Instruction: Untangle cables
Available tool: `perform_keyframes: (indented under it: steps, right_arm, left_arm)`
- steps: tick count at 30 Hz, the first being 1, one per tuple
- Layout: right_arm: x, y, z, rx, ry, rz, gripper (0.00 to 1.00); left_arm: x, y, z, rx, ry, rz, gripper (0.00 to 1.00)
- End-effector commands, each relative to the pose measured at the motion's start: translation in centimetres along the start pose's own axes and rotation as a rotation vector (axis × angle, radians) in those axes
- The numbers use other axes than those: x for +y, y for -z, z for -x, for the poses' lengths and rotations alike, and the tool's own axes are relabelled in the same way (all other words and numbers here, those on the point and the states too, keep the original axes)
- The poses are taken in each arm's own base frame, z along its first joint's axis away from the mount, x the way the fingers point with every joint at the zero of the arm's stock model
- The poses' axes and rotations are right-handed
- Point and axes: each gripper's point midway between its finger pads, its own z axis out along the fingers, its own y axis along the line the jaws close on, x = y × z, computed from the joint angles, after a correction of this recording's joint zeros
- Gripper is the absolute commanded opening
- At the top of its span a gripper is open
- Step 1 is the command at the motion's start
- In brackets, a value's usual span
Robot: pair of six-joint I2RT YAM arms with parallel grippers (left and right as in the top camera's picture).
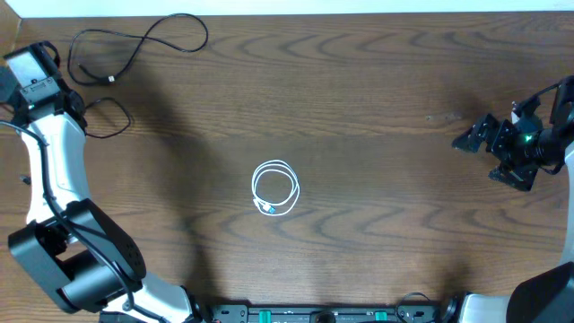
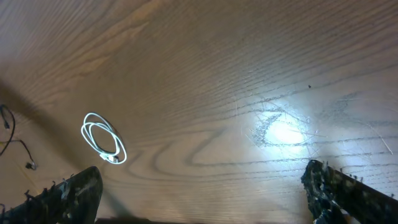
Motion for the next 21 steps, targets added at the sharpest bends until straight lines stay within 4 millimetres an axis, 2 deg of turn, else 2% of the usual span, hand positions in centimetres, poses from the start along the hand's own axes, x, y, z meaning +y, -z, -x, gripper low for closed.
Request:
perform_keyframes:
  steps: [1,5,9,10,11,14,15,17,21]
  right_arm:
    - [0.2,0.4,-0.1,-0.009,0.016,0.007,0.99]
    - [0.2,0.4,-0.3,-0.002,0.014,0.005,0.99]
    - [0.2,0.4,-0.3,-0.003,0.014,0.005,0.99]
    - [0.2,0.4,-0.3,-0.003,0.014,0.005,0.99]
    - [0.2,0.4,-0.3,-0.003,0.014,0.005,0.99]
    - [0.2,0.4,-0.3,-0.003,0.014,0.005,0.99]
    - [0.2,0.4,-0.3,-0.003,0.014,0.005,0.99]
    - [0.2,0.4,-0.3,-0.003,0.014,0.005,0.99]
    - [0.2,0.4,-0.2,-0.005,0.015,0.006,0.99]
  left_arm:
    - [-1.7,-1.0,-2.8,0.099,-0.031,-0.087,0.08]
    - [-1.1,-1.6,-4.3,0.149,-0.052,-0.068,0.08]
    - [0.8,-2.5,-5.4,0.205,-0.063,-0.016,0.14]
    - [1.4,-2.7,-5.6,0.220,-0.063,0.001,0.17]
    - [2.1,-3.0,-6.0,0.237,-0.063,0.019,0.26]
    - [4.2,-3.8,-6.6,0.281,-0.058,0.067,0.31]
    - [5.3,-4.1,-6.9,0.301,-0.054,0.092,0.42]
    - [6.3,-4.2,-6.9,0.315,-0.046,0.113,0.53]
    - [7.6,-4.5,-6.8,0.326,-0.031,0.135,0.54]
